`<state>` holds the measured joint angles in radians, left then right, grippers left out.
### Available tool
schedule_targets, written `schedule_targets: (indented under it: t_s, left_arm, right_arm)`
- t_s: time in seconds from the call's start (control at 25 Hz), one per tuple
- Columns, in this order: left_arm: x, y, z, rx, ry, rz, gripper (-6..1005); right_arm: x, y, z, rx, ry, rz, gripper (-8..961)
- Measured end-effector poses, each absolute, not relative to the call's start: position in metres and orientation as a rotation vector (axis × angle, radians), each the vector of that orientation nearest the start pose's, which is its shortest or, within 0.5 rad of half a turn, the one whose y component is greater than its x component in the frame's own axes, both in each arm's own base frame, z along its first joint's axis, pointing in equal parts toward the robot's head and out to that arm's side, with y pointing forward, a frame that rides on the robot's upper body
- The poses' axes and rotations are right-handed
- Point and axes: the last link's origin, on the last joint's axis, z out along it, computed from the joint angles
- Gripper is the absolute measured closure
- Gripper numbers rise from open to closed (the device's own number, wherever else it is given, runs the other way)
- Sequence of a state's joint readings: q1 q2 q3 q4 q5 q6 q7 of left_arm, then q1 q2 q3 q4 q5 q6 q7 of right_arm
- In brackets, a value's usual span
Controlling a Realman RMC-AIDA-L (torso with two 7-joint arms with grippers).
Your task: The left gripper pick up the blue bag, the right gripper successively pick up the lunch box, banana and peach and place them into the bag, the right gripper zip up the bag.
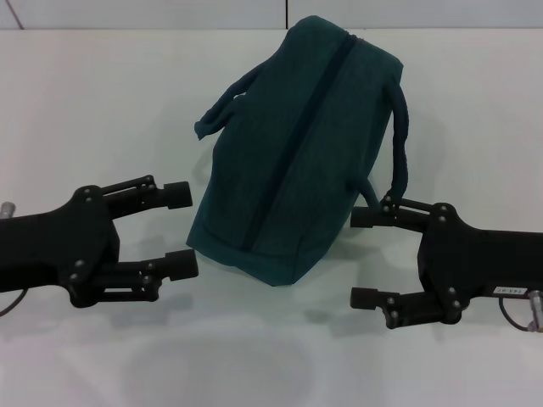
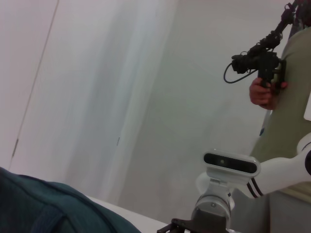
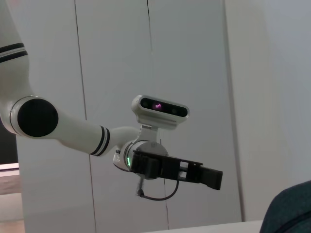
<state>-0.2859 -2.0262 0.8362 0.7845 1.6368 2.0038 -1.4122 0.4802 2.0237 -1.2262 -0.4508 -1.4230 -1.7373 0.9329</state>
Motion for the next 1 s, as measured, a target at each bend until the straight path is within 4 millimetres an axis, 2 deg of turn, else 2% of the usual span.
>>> schedule_targets:
  t_s: [1.0]
  left_arm:
    - [-0.2532, 0.2467, 0.0468, -2.832, -0.491, -1.217, 133]
  right_arm:
    - [0.2274, 0.2789, -0.0287, -2.848, 0.052, 1.152, 81]
